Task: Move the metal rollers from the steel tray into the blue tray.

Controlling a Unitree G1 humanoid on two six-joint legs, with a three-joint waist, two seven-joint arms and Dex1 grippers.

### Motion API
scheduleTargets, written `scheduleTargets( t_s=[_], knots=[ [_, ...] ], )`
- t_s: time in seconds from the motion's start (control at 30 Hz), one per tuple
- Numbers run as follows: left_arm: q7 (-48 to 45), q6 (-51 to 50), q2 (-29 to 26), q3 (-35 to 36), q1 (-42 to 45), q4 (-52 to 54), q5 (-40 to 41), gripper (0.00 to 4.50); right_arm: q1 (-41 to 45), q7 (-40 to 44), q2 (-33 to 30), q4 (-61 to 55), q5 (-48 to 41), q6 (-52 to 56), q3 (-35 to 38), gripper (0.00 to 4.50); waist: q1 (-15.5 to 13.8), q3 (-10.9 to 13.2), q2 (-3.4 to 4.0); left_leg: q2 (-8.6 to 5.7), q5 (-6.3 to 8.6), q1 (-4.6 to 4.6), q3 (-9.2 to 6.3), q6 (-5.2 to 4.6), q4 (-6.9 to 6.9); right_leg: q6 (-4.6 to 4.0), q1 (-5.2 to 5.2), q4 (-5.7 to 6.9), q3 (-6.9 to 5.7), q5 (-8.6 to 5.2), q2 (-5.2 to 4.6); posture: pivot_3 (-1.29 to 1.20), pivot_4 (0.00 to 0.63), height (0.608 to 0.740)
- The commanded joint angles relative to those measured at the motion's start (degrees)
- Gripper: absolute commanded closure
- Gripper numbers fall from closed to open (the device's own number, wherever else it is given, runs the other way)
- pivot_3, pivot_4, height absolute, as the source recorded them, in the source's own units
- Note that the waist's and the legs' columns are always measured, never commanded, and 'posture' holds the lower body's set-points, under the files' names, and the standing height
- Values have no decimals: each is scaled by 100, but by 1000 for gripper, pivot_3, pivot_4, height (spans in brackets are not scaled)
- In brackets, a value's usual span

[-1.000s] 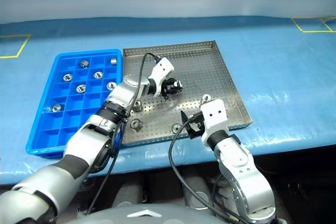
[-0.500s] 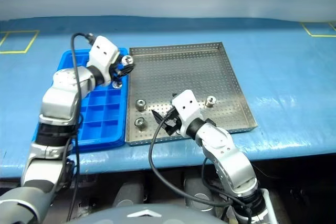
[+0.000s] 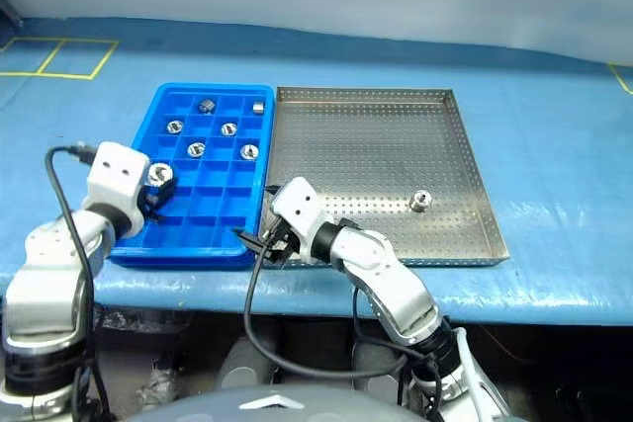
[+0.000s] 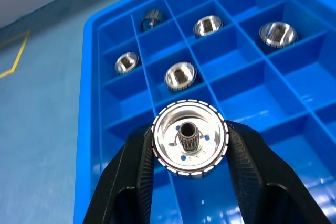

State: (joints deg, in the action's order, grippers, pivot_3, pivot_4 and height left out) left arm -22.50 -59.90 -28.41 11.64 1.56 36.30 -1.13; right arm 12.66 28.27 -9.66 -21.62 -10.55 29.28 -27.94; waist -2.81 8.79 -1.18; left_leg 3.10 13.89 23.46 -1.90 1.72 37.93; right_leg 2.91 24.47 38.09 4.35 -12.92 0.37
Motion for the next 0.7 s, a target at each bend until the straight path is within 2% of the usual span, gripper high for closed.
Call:
scheduleTargets(
  t_s=[0.03, 0.23, 0.63, 0.7],
  knots=[
    [114, -175, 79, 107, -96, 432, 102, 2756, 84, 95, 41, -66, -7, -176, 9, 0, -49, 0, 0, 0, -1, -1, -1, 2, 0, -6, -1, 1, -2, -3, 0, 250, 150, 740],
    [269, -83, 194, 28, -134, 112, 139, 2756, 29, 86, 35, -97, 35, -186, 12, 0, -83, 0, 0, 1, -8, -6, -1, 7, 1, -10, -4, 2, -2, 0, 1, 250, 150, 740],
    [456, -76, 167, -139, 381, -399, 215, 2756, -229, -161, 61, -295, 132, -106, 5, 0, -38, 0, 0, 0, -8, -5, 0, 7, -4, -12, -2, 1, -2, -1, 1, 179, 150, 740],
    [441, -127, 121, -179, 370, -428, 218, 2020, -259, -189, 67, -328, 147, -105, -17, 0, 0, 0, 0, 1, -8, -4, 0, 7, -6, -12, 0, 0, -2, -1, 1, 179, 150, 740]
  ],
)
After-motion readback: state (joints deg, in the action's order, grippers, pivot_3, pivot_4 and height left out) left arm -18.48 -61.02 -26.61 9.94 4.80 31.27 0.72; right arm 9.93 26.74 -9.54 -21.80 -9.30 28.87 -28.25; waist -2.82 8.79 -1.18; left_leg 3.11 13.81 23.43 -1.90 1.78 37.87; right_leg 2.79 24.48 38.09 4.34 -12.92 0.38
